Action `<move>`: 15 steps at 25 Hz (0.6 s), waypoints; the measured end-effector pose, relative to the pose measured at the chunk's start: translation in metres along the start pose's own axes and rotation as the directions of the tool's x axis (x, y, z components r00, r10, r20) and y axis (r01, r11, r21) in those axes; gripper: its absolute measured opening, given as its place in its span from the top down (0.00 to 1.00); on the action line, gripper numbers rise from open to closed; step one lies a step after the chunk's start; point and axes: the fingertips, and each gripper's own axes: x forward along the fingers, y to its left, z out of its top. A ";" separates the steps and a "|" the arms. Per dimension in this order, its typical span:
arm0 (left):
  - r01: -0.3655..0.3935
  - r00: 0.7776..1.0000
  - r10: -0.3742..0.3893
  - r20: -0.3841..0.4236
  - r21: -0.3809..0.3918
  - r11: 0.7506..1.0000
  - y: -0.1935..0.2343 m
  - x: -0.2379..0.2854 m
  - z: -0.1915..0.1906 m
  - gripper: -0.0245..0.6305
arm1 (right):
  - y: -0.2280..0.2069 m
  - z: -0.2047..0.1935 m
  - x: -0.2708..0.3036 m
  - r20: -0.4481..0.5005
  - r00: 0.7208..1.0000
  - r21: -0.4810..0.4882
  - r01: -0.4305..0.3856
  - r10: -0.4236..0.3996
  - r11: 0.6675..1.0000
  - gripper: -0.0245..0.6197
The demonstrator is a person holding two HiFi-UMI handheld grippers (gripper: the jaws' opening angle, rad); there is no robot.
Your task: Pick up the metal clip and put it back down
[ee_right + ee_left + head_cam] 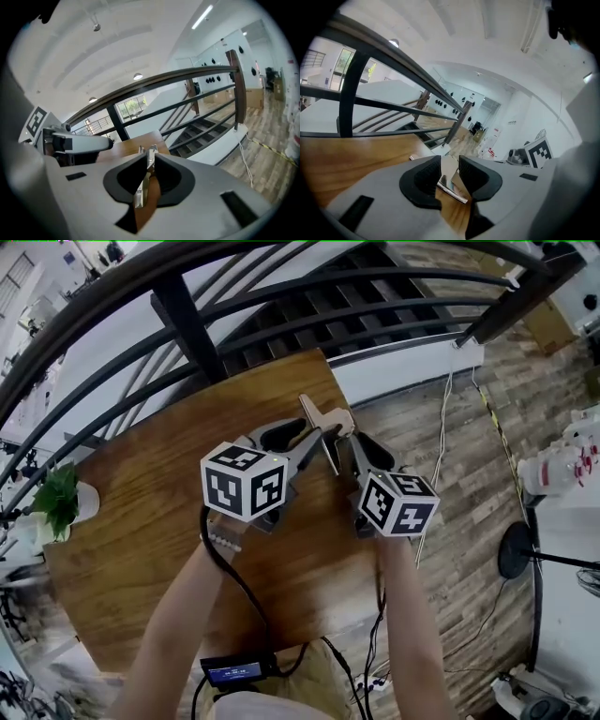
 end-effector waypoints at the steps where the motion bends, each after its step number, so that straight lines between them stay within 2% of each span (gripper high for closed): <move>1: 0.000 1.000 -0.001 0.013 0.019 1.000 -0.003 -0.005 0.002 0.79 | 0.004 0.002 -0.006 0.012 1.000 -0.026 0.006 -0.006 1.000 0.91; 2: 0.000 1.000 -0.001 0.027 0.037 0.999 -0.006 -0.011 0.005 0.81 | 0.008 0.003 -0.011 0.024 1.000 -0.050 0.013 -0.012 0.999 0.95; 7: 0.007 0.995 -0.020 0.095 0.143 0.990 -0.028 -0.045 0.017 0.93 | 0.036 0.007 -0.047 0.077 0.997 -0.137 0.033 -0.023 0.990 0.96; 12: 0.016 0.988 -0.052 0.147 0.238 0.971 -0.055 -0.092 0.027 0.95 | 0.073 0.004 -0.090 0.114 0.993 -0.241 0.062 -0.035 0.968 0.96; 15: 0.015 0.983 -0.067 0.170 0.291 0.957 -0.070 -0.122 0.031 0.95 | 0.095 0.003 -0.117 0.147 0.988 -0.268 0.078 -0.039 0.960 0.96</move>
